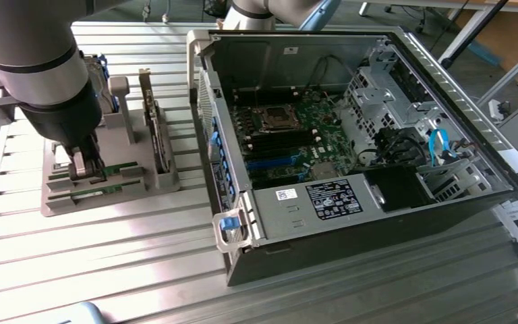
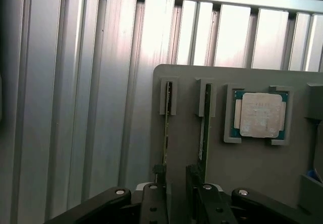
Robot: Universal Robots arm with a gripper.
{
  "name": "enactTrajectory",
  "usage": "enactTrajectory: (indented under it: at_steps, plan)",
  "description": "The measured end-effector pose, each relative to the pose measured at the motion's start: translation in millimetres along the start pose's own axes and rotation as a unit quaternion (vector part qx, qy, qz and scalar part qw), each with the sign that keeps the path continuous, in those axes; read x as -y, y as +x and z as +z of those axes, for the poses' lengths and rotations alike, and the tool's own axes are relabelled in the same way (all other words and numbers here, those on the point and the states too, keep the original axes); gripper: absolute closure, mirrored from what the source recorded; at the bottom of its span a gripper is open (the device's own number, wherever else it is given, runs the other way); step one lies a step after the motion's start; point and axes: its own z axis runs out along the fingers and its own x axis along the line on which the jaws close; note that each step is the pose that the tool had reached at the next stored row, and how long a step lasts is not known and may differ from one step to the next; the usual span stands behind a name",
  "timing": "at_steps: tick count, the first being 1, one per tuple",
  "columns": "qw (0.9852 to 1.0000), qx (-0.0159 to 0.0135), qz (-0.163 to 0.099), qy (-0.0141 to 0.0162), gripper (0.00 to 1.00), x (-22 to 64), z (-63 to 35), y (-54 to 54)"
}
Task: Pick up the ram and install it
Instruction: 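Pick up the ram and move it above insertion slot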
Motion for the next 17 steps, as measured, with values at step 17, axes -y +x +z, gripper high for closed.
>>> enactTrajectory:
  at_steps: [17]
  plan:
    - [1.0, 0.0, -0.004, 0.0, 0.7, -0.9, 7.9, 0.3]
